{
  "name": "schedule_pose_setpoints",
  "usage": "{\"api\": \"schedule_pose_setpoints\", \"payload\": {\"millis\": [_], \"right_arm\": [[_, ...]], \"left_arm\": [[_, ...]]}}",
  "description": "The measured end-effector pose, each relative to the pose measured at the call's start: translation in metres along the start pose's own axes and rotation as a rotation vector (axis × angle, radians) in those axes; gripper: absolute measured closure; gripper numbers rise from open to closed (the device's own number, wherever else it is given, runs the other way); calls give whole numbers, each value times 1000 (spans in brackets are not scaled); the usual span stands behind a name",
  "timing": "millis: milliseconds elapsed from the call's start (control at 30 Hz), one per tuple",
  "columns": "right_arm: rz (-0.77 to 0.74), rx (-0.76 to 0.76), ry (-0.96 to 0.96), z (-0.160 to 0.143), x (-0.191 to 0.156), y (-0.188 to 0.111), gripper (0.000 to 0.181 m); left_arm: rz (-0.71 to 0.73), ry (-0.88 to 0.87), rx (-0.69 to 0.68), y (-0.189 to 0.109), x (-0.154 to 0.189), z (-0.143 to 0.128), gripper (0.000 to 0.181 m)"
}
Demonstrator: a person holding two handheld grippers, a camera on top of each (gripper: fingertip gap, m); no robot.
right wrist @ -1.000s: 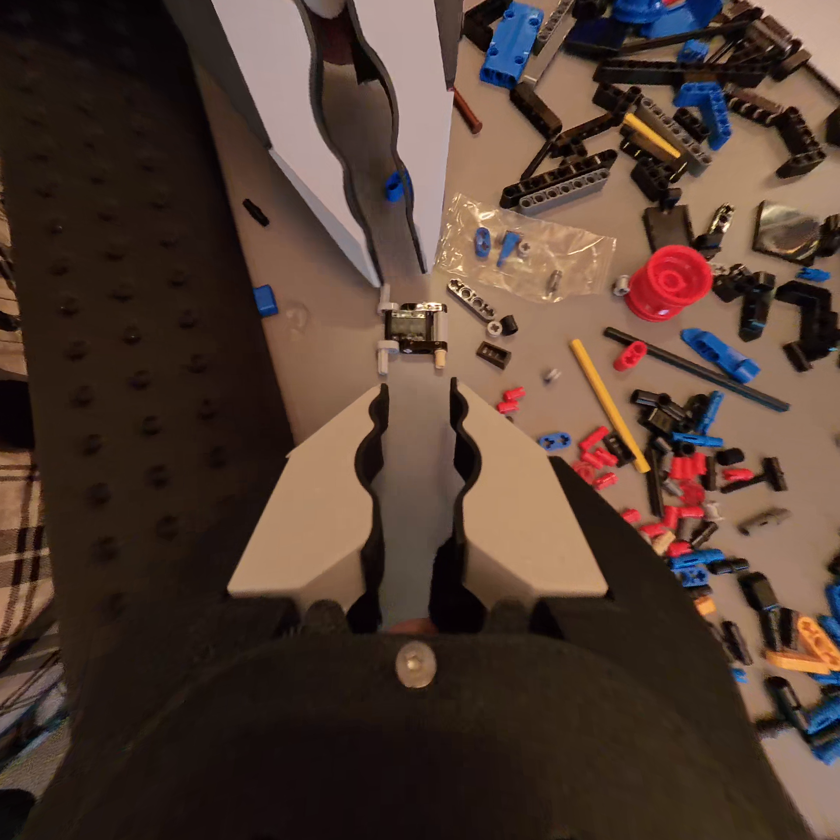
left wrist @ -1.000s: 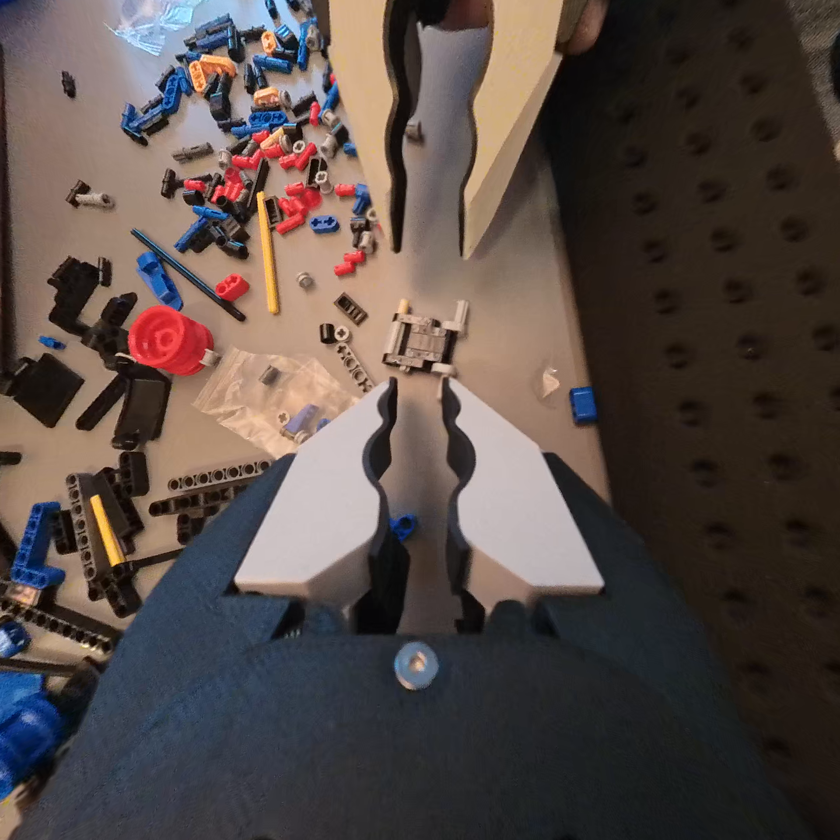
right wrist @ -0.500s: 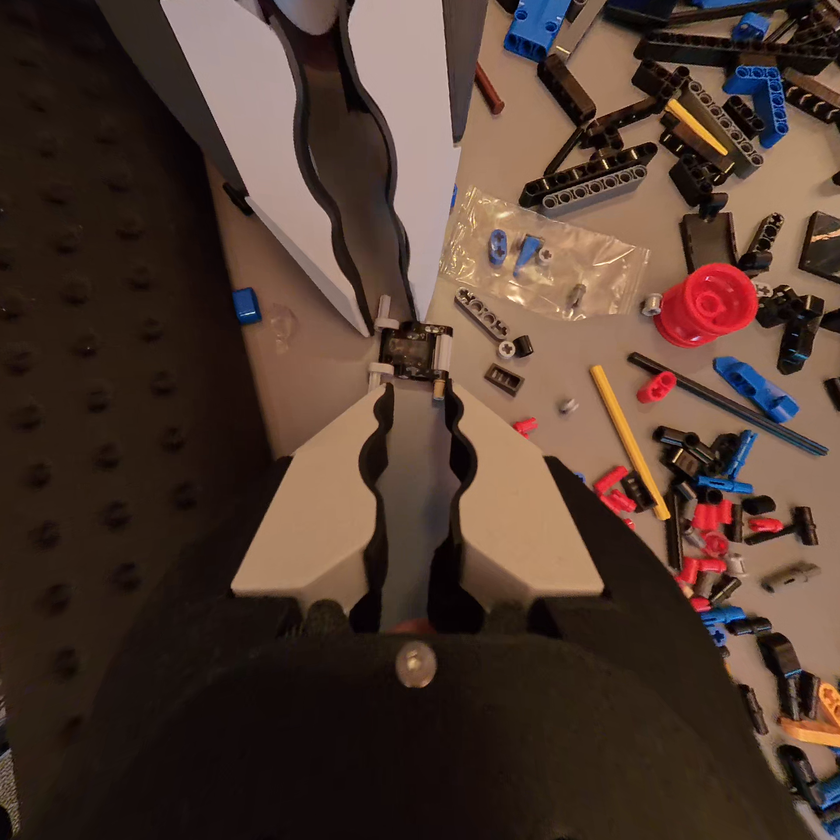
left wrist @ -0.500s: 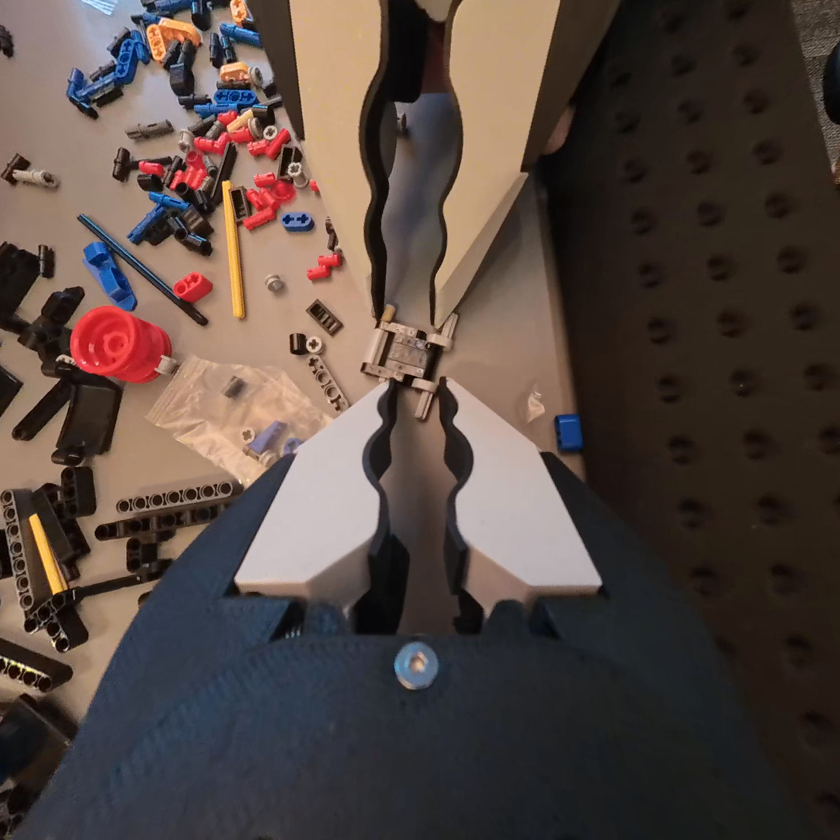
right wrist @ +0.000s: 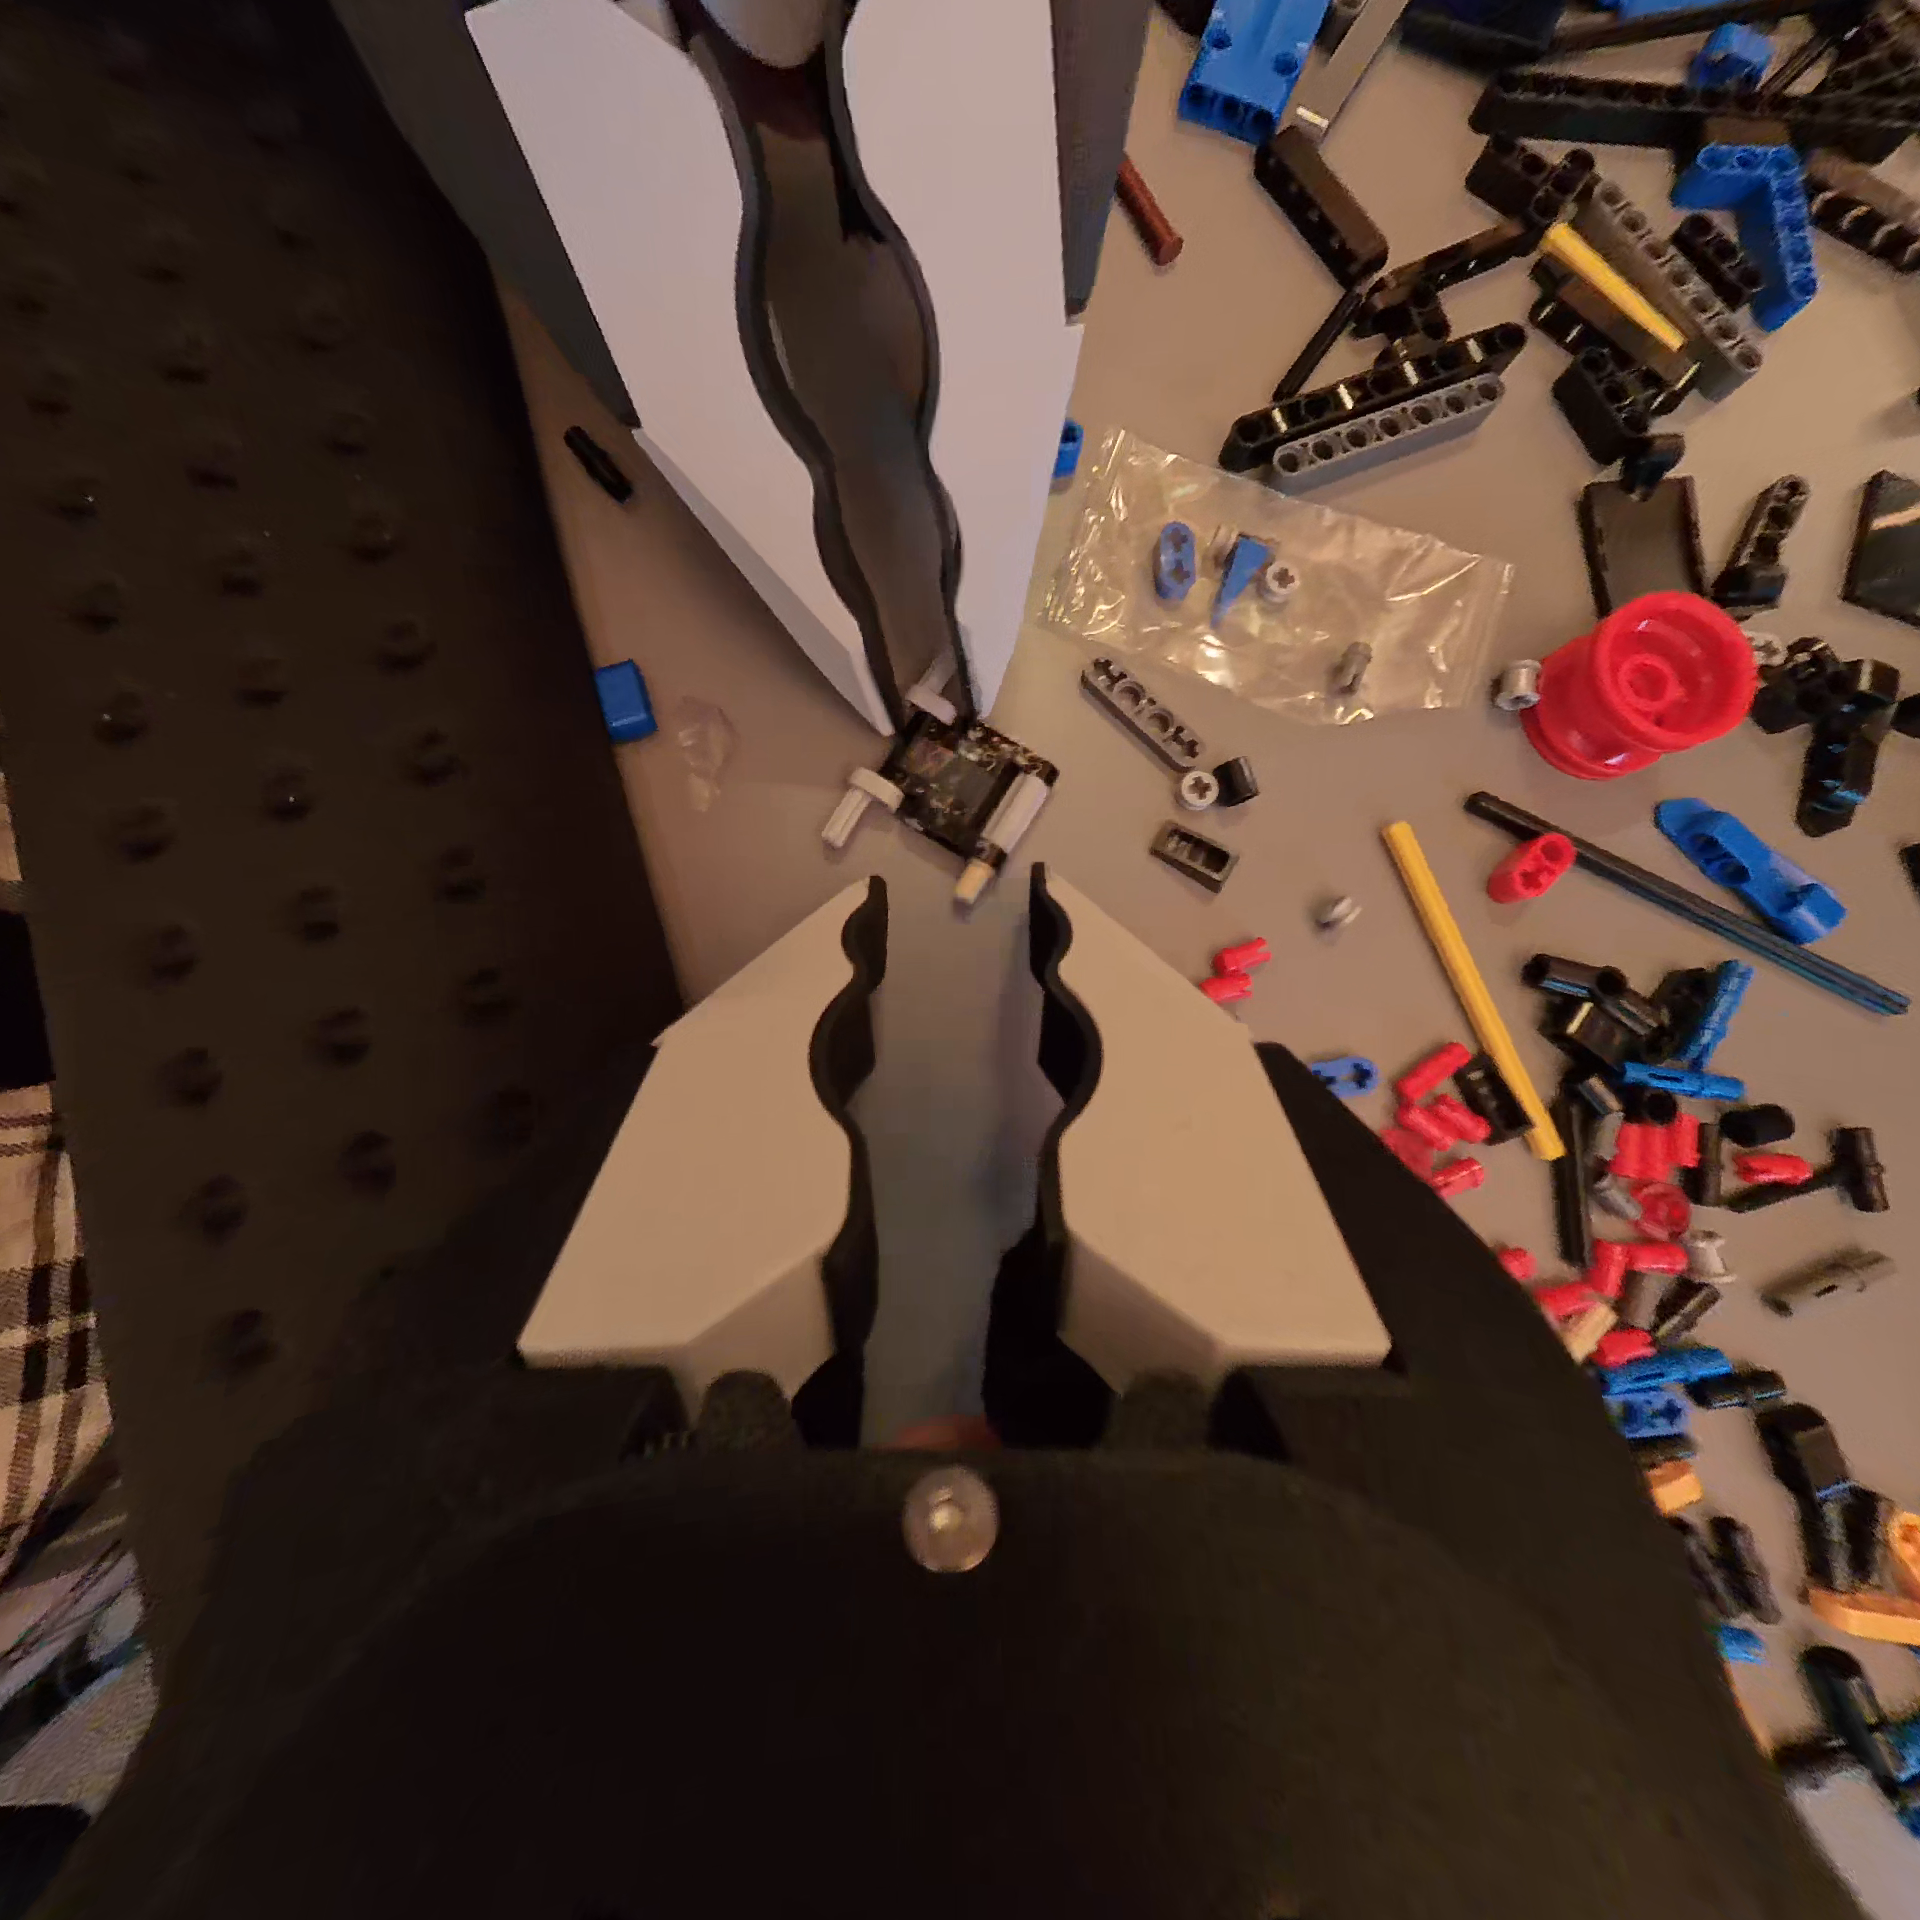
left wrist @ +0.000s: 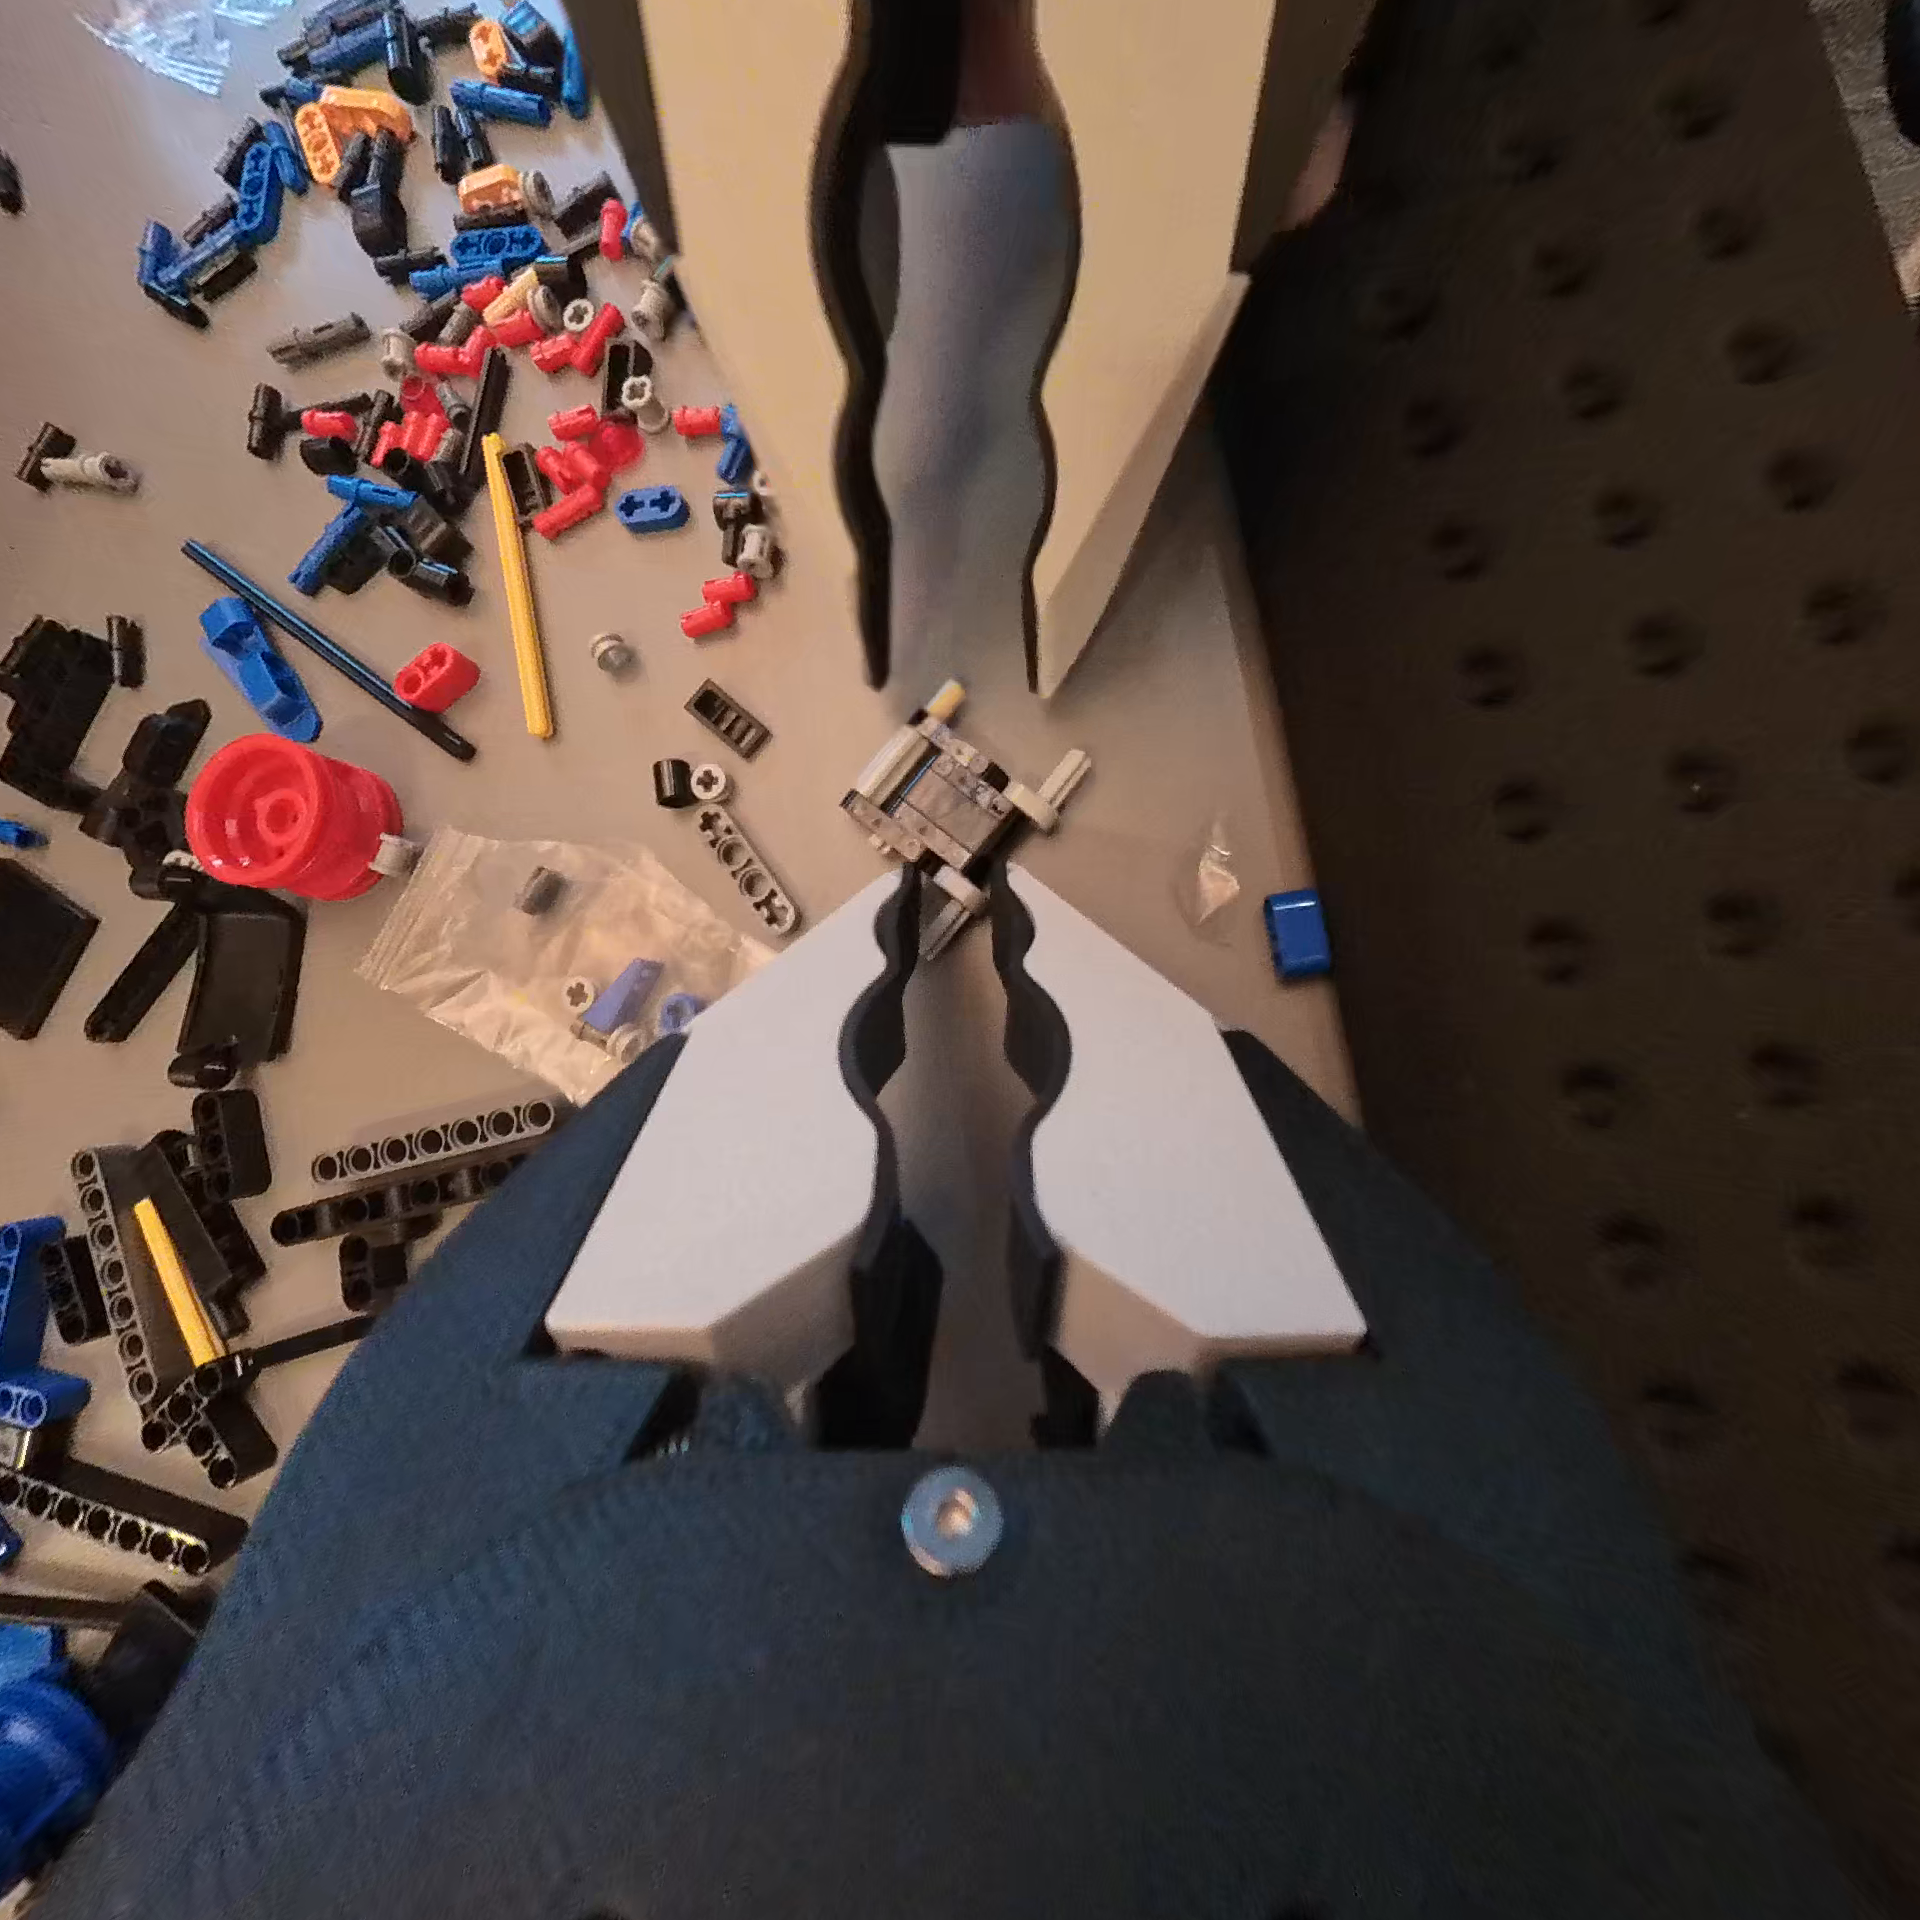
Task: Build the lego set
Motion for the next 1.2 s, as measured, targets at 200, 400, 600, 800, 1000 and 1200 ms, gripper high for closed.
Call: {"api": "schedule_pose_setpoints", "payload": {"millis": [200, 400, 600, 800, 1000, 1200], "right_arm": [[28, 23, -168, 7, 8, -1, 142], [130, 12, -324, 14, 10, 5, 137], [248, -3, -398, 16, 9, 16, 142], [341, -9, -444, 19, 8, 22, 155], [401, 4, -459, 18, 8, 22, 156], [427, 29, -463, 17, 4, 20, 158]], "left_arm": [[-16, 9, 7, 0, 2, -1, 171], [-19, 37, 12, 1, 0, -1, 172], [-22, 63, 16, 1, -2, -2, 173], [-45, 92, 24, 1, -1, -2, 173], [-49, 110, 22, 1, 1, -2, 174], [-65, 115, 16, 2, 3, -1, 174]]}}
Point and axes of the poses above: each gripper's, where its closed fingertips meet, y out along the fingers, z out of its top, x = y × z across the jaws, the point moved 4 cm from there along -y, back along the fingers, and after that the axes turned 14 degrees about -y, right-handed, at the moved point
